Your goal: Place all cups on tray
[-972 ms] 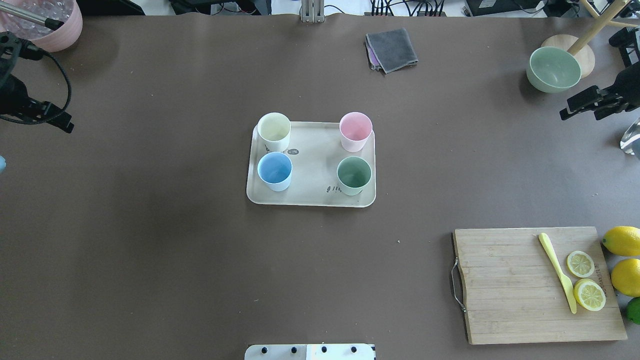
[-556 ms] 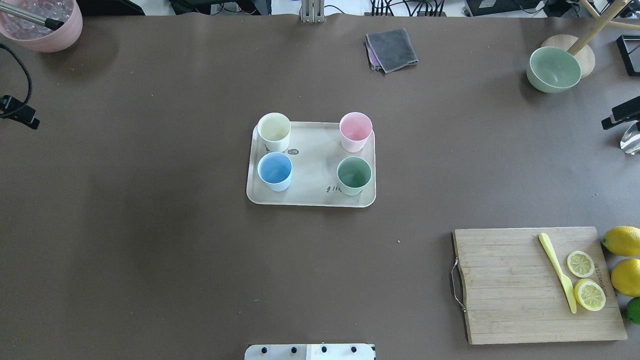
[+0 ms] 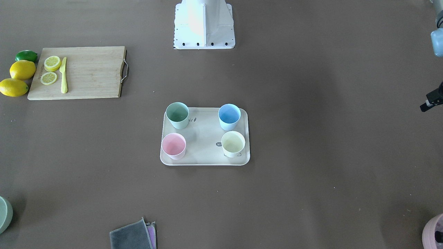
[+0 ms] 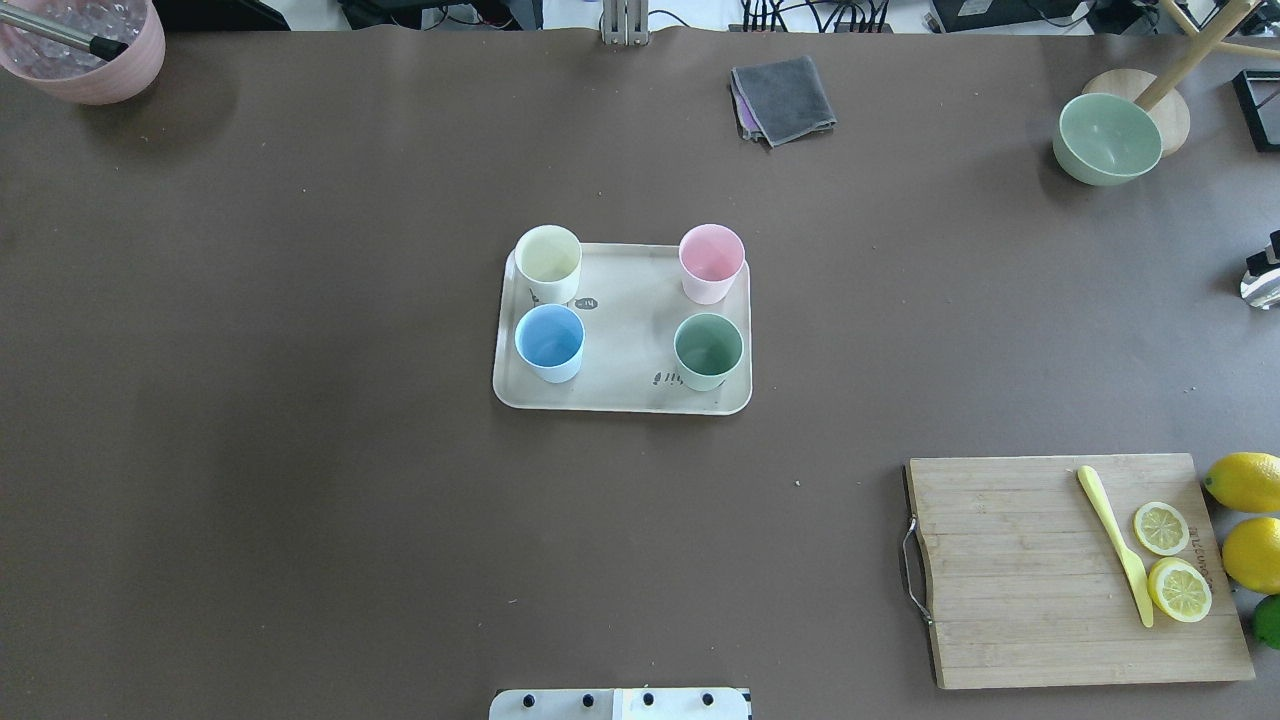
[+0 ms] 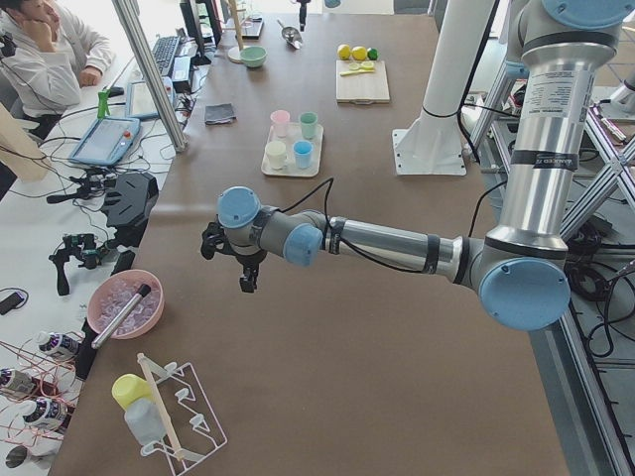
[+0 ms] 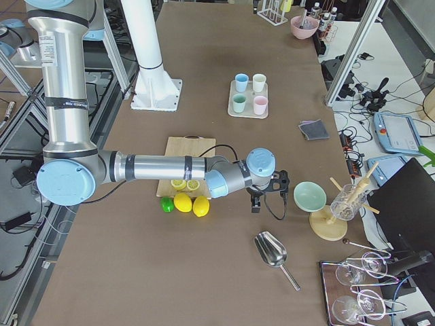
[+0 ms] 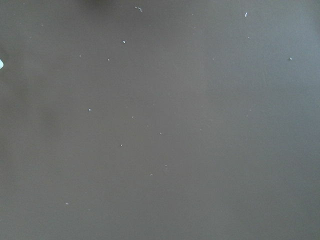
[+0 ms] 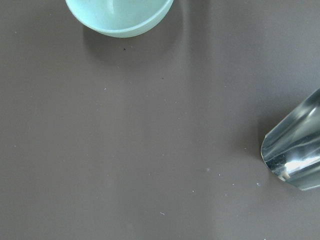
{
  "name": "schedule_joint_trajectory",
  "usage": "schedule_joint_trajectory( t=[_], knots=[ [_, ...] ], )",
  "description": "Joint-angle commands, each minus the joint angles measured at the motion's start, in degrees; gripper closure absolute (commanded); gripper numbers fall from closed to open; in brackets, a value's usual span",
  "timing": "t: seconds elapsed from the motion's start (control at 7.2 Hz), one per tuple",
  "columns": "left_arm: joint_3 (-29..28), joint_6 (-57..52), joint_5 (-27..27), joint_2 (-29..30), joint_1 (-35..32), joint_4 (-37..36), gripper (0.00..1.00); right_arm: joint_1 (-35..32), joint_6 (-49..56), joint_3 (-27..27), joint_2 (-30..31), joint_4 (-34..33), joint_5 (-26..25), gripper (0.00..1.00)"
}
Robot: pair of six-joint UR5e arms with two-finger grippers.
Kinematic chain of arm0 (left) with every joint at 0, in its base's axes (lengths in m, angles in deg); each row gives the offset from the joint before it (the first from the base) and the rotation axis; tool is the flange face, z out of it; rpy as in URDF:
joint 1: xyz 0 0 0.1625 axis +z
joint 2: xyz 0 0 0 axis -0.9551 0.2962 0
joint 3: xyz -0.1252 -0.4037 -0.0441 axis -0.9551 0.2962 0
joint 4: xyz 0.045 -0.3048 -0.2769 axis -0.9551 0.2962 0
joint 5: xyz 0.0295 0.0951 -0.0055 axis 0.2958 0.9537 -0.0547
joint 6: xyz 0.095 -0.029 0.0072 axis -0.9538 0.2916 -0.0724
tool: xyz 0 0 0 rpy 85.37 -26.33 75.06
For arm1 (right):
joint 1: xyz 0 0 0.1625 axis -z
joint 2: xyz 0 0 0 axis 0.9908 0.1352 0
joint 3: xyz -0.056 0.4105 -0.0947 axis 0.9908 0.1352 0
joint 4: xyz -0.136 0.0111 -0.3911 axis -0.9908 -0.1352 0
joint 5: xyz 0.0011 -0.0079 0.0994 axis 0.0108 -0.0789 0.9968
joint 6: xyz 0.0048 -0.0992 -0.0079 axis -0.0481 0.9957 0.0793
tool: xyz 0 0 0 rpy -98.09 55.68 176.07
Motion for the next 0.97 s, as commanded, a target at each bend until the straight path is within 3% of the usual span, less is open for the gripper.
schedule_joint_trajectory(
  t=[0.0,0.14,0.83],
  knots=[
    [-0.4,-6.9,4.6,-0.8,-0.8,-0.3,0.02,-0.3,0.2,0.3,0.2,0.0,-0.5,0.00],
    [0.5,-6.9,7.7,-0.9,-0.8,-0.3,0.02,-0.3,0.1,0.5,0.2,0.0,-0.8,0.00],
    [3.1,-7.0,7.4,-3.6,-0.8,-0.1,0.02,-1.3,0.1,-3.2,3.0,0.2,0.8,0.00]
  ],
)
